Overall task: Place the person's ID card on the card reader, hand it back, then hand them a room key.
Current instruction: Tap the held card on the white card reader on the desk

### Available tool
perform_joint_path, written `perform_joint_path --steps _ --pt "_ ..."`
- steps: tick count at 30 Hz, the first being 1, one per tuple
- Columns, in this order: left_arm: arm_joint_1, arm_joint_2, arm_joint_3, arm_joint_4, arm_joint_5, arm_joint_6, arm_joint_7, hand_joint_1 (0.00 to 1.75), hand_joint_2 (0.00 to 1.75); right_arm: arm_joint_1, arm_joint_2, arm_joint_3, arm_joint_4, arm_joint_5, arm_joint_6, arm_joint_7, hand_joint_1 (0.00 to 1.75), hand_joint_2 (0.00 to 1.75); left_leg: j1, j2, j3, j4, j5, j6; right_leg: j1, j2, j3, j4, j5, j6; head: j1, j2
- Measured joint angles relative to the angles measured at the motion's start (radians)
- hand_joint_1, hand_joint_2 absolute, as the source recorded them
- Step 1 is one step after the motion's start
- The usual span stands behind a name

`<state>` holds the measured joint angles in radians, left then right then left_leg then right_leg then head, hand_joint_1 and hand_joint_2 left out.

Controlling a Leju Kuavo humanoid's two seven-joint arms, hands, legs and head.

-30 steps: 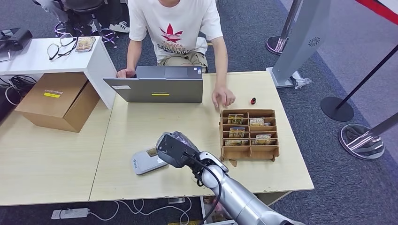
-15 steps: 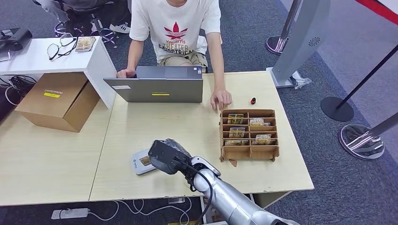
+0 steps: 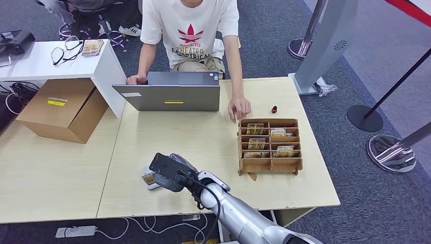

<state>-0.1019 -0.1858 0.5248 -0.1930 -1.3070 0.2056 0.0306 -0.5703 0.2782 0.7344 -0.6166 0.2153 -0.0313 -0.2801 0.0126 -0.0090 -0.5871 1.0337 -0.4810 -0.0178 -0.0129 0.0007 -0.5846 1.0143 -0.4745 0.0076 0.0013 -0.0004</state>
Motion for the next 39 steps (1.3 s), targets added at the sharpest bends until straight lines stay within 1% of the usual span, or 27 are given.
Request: perform_joint_path --steps 13,19,30,39 --pt "0.0 -0.001 -0.002 0.0 0.002 0.0 0.001 0.0 0.0 -0.033 0.024 0.004 0.064 -0.011 -0.013 0.012 1.75 1.75 0.0 0.0 0.0 0.0 0.0 0.0 0.0 0.0 0.0 0.0 0.0 0.0 0.0 0.0" --pt "-0.001 -0.003 -0.007 0.0 0.013 0.001 0.002 0.0 0.0 -0.047 0.033 0.011 0.102 -0.013 -0.038 0.018 1.75 1.75 0.0 0.0 0.0 0.0 0.0 0.0 0.0 0.0 0.0 0.0 0.0 0.0 0.0 0.0" --pt "-0.002 -0.002 -0.018 0.0 0.032 0.004 0.002 0.0 0.0 -0.068 0.035 0.025 0.196 -0.021 -0.085 0.048 1.75 1.75 0.0 0.0 0.0 0.0 0.0 0.0 0.0 0.0 0.0 0.0 0.0 0.0 0.0 0.0" --pt "-0.001 -0.002 -0.025 0.0 0.039 0.004 0.002 0.0 0.0 -0.069 0.035 0.025 0.24 -0.018 -0.113 0.067 1.75 1.75 0.0 0.0 0.0 0.0 0.0 0.0 0.0 0.0 0.0 0.0 0.0 0.0 0.0 0.0"
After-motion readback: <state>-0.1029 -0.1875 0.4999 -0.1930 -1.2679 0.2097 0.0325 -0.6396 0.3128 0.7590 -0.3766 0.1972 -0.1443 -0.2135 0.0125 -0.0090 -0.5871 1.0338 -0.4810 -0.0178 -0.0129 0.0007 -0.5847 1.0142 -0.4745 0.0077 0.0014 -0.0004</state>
